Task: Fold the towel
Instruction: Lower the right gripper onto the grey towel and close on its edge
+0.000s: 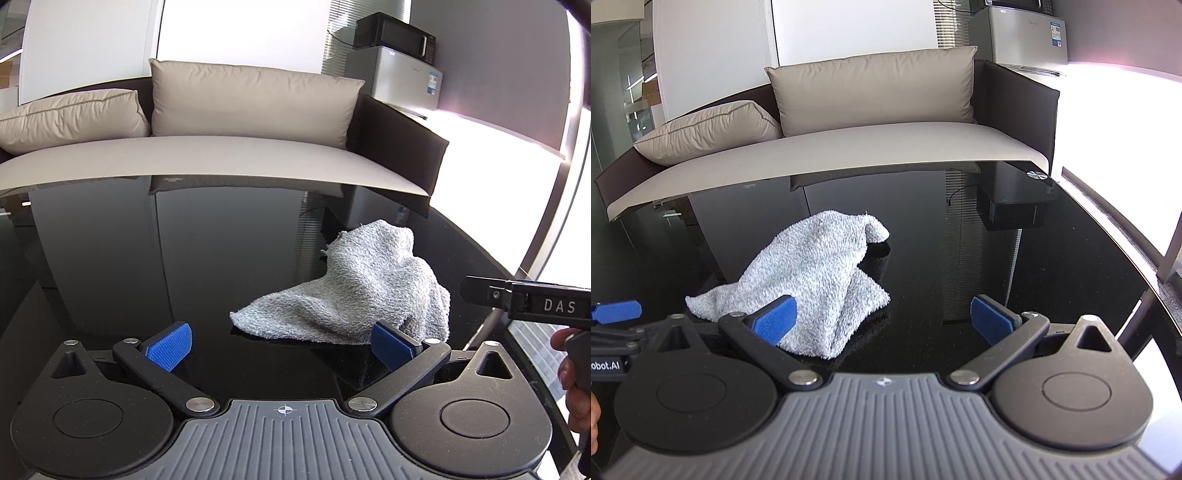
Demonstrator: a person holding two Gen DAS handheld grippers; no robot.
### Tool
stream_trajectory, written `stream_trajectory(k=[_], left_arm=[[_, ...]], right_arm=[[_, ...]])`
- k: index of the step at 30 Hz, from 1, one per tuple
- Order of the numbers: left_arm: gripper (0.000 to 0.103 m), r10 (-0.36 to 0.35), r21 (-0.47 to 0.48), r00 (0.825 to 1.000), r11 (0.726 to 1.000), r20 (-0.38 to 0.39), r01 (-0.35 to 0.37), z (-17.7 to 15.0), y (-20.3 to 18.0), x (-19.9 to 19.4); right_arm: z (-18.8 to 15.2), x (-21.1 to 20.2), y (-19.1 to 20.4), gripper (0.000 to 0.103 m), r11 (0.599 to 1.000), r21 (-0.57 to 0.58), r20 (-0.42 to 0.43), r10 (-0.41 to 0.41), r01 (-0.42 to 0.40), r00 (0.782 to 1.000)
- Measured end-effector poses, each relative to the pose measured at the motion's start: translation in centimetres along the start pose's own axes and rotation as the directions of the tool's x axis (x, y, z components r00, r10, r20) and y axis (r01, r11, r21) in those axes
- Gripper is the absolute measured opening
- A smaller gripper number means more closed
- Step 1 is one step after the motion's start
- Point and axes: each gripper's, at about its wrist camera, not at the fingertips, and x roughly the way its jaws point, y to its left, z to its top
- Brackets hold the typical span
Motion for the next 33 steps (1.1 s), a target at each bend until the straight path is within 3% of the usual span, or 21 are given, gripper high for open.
stream_trajectory(k=[11, 21, 27, 33], left_arm=[[0.102, -0.050, 0.017, 0.999, 0.999, -0.012, 0.050, 1.0, -0.3, 2.1], [0.102, -0.078, 0.014, 0.997, 0.997, -0.023, 0.078, 1.8, -0.1, 3.4], [0.102, -0.094, 0.002, 0.995, 0.996, -0.034, 0.094, 2.1, 0.1, 4.3], [0.101, -0.099, -0.008, 0.994, 0.995, -0.055, 0.099, 2.0, 0.4, 5.0]], right_arm=[[2.4, 2.9, 0.1, 0.102, 0.997, -0.006, 0.008, 0.074, -0.074, 0.997], [3.8, 5.6, 0.4, 0.081, 0.989, -0.003, -0.009, 0.146, -0.146, 0.989], [4.3, 6.6, 0.1, 0.080, 0.984, 0.027, -0.014, 0.178, -0.178, 0.984], [4.5, 7.6, 0.3, 0.061, 0.980, 0.020, -0.040, 0.200, -0.200, 0.979]])
